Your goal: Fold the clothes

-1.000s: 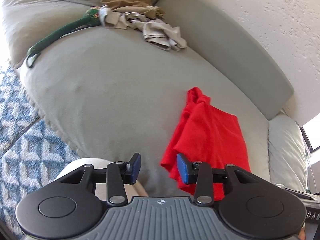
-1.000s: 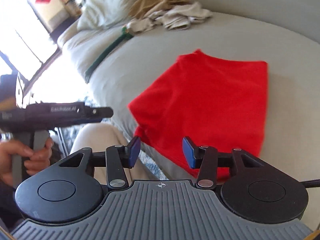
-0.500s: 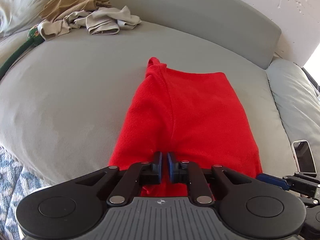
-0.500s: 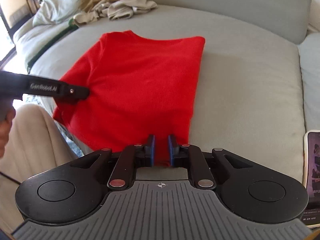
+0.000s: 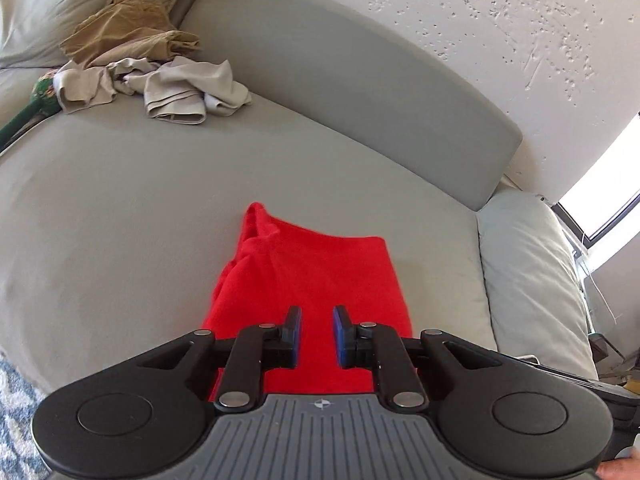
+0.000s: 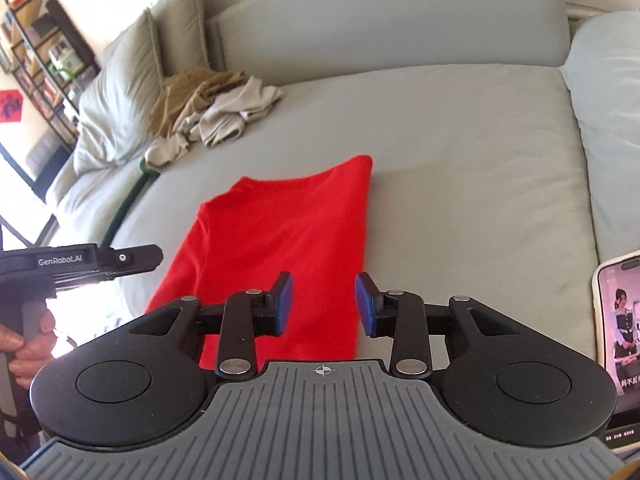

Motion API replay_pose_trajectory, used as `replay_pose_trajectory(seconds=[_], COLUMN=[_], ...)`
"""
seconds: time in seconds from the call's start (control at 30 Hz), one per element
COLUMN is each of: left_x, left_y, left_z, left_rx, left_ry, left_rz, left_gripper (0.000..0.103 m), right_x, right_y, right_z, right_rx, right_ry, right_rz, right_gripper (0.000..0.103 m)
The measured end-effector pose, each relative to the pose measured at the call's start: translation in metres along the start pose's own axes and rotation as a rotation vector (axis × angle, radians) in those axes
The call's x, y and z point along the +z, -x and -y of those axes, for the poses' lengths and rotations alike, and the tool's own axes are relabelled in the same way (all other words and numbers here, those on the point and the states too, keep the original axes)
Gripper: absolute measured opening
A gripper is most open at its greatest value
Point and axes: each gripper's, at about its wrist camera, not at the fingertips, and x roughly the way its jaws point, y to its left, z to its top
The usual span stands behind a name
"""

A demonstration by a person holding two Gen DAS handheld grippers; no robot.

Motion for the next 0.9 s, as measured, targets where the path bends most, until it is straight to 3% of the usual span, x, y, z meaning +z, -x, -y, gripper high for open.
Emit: replay_pose_trajectory(seconds=[0.07,0.2,0.3,0.37,0.4,0.43,0.47,0.57,0.6,0.67,0.7,0.83,0.9], left_x=[0.011,0.027,0.029,0.026,0.024,0.023,0.024,0.033,0.037,0.045,0.049,0.063,0.065], left_y=[-0.028,-0.083,-0.103,-0.108,-0.106,-0.103,-0.098,-0.077,-0.07,-0.058,-0.055,-0.083,-0.109], left_z=[0.004,-0.019,-0.059,-0.088,-0.1,-0.109,-0.117,-0.136,-0.139,-0.13,-0.12,-0.067,-0.051], left_rx=[-0.026,0.022,0.033,-0.011,-0.034,-0.039,-0.025,0.129,0.141,0.079,0.022,-0.17,-0.184], left_ry=[0.0,0.022,0.15,0.263,0.314,0.354,0.387,0.445,0.457,0.43,0.392,0.188,0.123], left_rz=[-0.017,-0.05,-0.067,-0.06,-0.037,-0.005,0.034,0.14,0.149,0.154,0.142,-0.038,-0.12], left_gripper=[0.013,0.011,0.005,0.008,0.008,0.008,0.008,0.003,0.003,0.003,0.003,0.004,0.006], right_x=[0.012,0.031,0.038,0.039,0.038,0.038,0.039,0.047,0.05,0.057,0.059,0.066,0.071], right_y=[-0.014,-0.06,-0.104,-0.135,-0.15,-0.161,-0.167,-0.164,-0.161,-0.15,-0.147,-0.16,-0.175], right_z=[0.007,0.016,0.021,0.029,0.035,0.042,0.051,0.084,0.093,0.104,0.109,0.105,0.09], right_rx=[0.02,0.116,0.227,0.282,0.287,0.283,0.264,0.203,0.172,0.105,0.126,0.293,0.371], right_ry=[-0.051,-0.118,-0.136,-0.171,-0.196,-0.221,-0.249,-0.383,-0.421,-0.44,-0.463,-0.505,-0.466], right_rz=[0.015,-0.022,-0.099,-0.156,-0.176,-0.179,-0.166,-0.061,-0.025,0.035,0.056,0.031,-0.033], right_gripper=[0.037,0.037,0.037,0.034,0.03,0.013,0.003,0.003,0.01,0.012,0.012,0.012,0.013])
